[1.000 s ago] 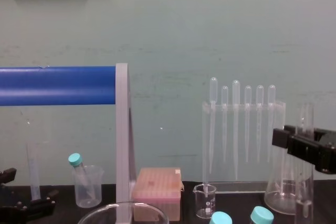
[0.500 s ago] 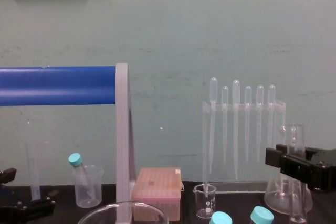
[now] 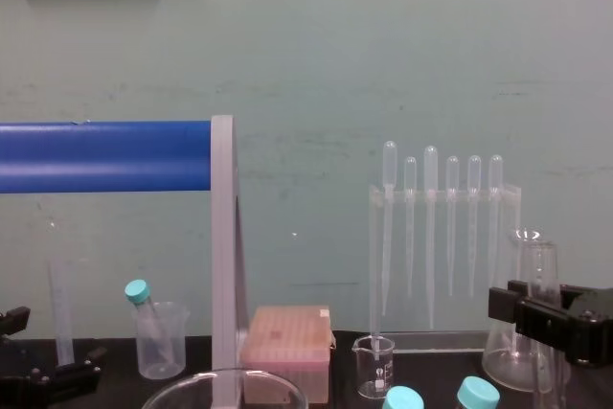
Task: Hold the test tube with one hand and immerse one end into the beaker, then return it to the test tube rack.
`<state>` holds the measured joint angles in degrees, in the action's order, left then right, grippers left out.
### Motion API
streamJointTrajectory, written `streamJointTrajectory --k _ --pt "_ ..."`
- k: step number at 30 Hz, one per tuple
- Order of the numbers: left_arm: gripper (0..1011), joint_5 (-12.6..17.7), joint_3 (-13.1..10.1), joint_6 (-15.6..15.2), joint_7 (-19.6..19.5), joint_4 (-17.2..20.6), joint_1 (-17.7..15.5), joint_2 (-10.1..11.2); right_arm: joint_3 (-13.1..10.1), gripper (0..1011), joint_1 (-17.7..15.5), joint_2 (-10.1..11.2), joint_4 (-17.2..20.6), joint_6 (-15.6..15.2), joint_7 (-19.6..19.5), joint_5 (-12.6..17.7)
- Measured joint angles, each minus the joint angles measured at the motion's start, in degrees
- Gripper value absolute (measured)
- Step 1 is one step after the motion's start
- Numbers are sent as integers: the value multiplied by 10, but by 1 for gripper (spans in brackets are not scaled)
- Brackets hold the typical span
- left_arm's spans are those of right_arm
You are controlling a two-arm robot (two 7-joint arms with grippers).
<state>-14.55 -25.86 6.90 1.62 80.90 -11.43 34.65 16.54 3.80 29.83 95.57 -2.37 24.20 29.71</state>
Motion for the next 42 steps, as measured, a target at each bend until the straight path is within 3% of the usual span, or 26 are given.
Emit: streamJointTrajectory --k 12,35,38,42 --pt "1000 0 0 0 0 0 0 0 0 242 0 -1 0 2 1 0" --pt "1000 0 0 0 0 0 0 0 -1 922 0 -1 0 3 2 0" --pt "1000 0 0 0 0 0 0 0 -1 995 0 -1 0 3 2 0" --pt "1000 0 0 0 0 0 0 0 -11 1000 -5 6 22 11 -7 -7"
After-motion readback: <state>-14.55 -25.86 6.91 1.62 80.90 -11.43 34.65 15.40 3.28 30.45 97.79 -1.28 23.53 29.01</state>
